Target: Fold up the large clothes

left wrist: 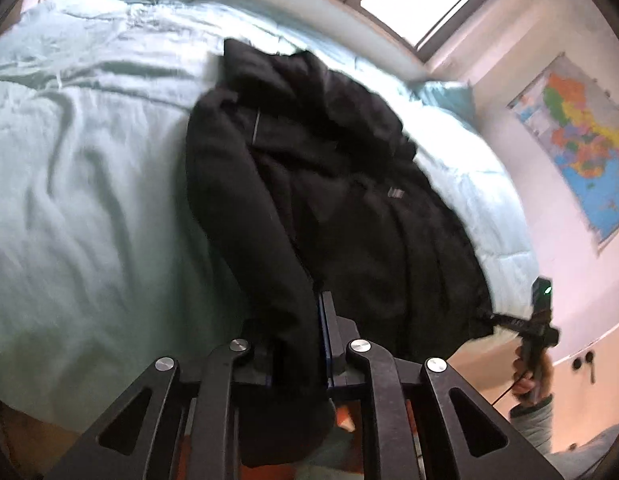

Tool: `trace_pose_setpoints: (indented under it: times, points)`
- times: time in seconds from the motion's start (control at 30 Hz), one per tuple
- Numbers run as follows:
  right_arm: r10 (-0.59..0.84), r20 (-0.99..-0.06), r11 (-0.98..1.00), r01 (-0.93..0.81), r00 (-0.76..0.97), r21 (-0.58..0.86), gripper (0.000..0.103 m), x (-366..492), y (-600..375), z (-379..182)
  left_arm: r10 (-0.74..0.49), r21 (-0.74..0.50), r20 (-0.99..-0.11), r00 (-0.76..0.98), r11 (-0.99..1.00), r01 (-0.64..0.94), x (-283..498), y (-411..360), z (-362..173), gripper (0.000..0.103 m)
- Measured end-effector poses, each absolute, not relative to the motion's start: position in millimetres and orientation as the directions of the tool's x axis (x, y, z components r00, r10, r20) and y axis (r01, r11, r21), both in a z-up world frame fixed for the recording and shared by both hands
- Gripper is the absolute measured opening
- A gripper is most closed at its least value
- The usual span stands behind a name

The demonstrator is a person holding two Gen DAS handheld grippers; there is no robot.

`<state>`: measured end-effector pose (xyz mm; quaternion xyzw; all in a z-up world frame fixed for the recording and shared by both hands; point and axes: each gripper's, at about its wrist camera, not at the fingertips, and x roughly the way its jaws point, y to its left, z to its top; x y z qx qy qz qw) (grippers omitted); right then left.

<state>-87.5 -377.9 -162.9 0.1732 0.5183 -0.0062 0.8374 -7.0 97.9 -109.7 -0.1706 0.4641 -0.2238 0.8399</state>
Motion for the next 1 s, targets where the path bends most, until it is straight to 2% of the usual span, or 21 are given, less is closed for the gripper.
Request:
trace_pose_setpoints:
  times: [0.07,0.1,0.13,0.17,0.2,0.23,0.27,0.3,0.33,0.5,0.77,0.87,1.0]
  points:
    - [0.192,-0.87,0.934,0.188,0.454,0.304,0.037,-92,-378,-170,-0.518,-0.476,-0.723,0.458,0.853,0.214,-9,94,-117,0.026]
    - [0.199,-0.871,0.933,0.185,0.449,0.309,0.038,-93,-378,-172,-0.518,-0.477,-0.724,0.455,0.853,0.213,-10,94,-119,0.034]
    - [0.204,-0.872,0.934,0.179,0.446,0.31,0.043,-93,-377,-174,-0.523,-0.484,-0.725,0.449,0.85,0.209,-10,94,-123,0.041]
    - [0.212,-0.872,0.934,0.173,0.441,0.314,0.045,-93,-375,-177,-0.527,-0.494,-0.724,0.445,0.846,0.199,-8,96,-127,0.042]
    - [0.215,-0.874,0.934,0.17,0.436,0.315,0.045,-92,-374,-179,-0.535,-0.509,-0.721,0.441,0.84,0.187,-6,95,-130,0.041]
    - [0.211,-0.876,0.936,0.17,0.434,0.31,0.045,-92,-373,-180,-0.534,-0.514,-0.719,0.445,0.84,0.177,-3,96,-133,0.035]
    - [0.207,-0.876,0.936,0.171,0.435,0.307,0.04,-94,-373,-180,-0.521,-0.507,-0.72,0.459,0.846,0.165,0,94,-131,0.025]
    - [0.2,-0.875,0.938,0.173,0.441,0.301,0.031,-92,-371,-178,-0.517,-0.503,-0.713,0.473,0.848,0.168,2,92,-125,0.02]
    - [0.205,-0.864,0.937,0.162,0.461,0.309,0.018,-93,-369,-171,-0.521,-0.506,-0.7,0.488,0.844,0.175,1,92,-119,0.016]
    - [0.174,-0.798,0.955,0.1,0.577,0.28,0.015,-100,-366,-120,-0.532,-0.517,-0.604,0.593,0.828,0.217,9,102,-69,0.015]
    - [0.291,-0.762,0.927,0.027,0.579,0.375,0.015,-42,-383,-97,-0.627,-0.608,-0.506,0.592,0.746,0.271,71,111,-57,0.016]
    - [0.301,-0.781,0.924,0.035,0.547,0.381,0.015,-13,-385,-94,-0.64,-0.622,-0.509,0.576,0.736,0.268,101,107,-45,0.016]
    - [0.317,-0.811,0.911,0.079,0.492,0.404,0.015,31,-390,-71,-0.631,-0.632,-0.555,0.542,0.744,0.219,144,105,-20,0.016]
